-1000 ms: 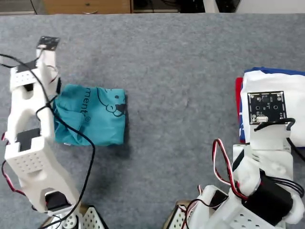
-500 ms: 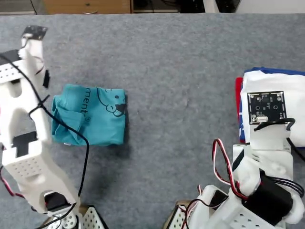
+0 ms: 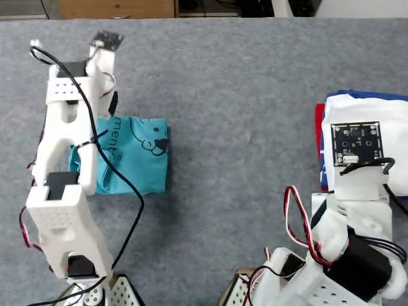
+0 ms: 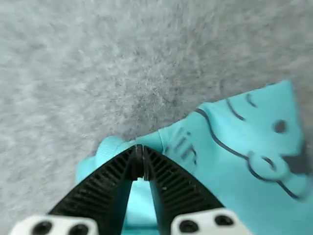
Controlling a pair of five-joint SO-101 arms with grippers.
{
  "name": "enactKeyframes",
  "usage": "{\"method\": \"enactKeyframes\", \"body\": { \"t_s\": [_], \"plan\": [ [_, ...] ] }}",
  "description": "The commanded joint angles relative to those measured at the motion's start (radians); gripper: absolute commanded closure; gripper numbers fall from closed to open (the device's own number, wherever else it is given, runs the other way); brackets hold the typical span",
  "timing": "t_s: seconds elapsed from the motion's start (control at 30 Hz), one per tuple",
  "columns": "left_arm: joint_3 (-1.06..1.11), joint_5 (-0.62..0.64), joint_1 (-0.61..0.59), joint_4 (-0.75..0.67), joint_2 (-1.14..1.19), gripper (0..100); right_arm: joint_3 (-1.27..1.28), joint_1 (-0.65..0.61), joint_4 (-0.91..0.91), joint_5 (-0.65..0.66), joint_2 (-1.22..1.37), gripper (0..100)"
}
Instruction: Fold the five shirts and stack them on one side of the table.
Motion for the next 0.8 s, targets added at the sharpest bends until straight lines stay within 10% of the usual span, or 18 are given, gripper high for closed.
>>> {"method": "enactKeyframes", "body": {
  "t_s": [0.0,0.3,0.77],
  "plan": [
    [0.014,0.003,-0.049,-0.103,0.048,98,0.001,0.013,0.015,0.002,-0.038,99.4],
    [0.008,-0.143,-0.187,-0.127,0.133,98,0.122,0.013,0.014,0.069,-0.170,99.4],
    [-0.226,-0.112,-0.101,0.261,-0.101,98,0.128,0.008,0.011,0.072,-0.196,99.4]
  ]
}}
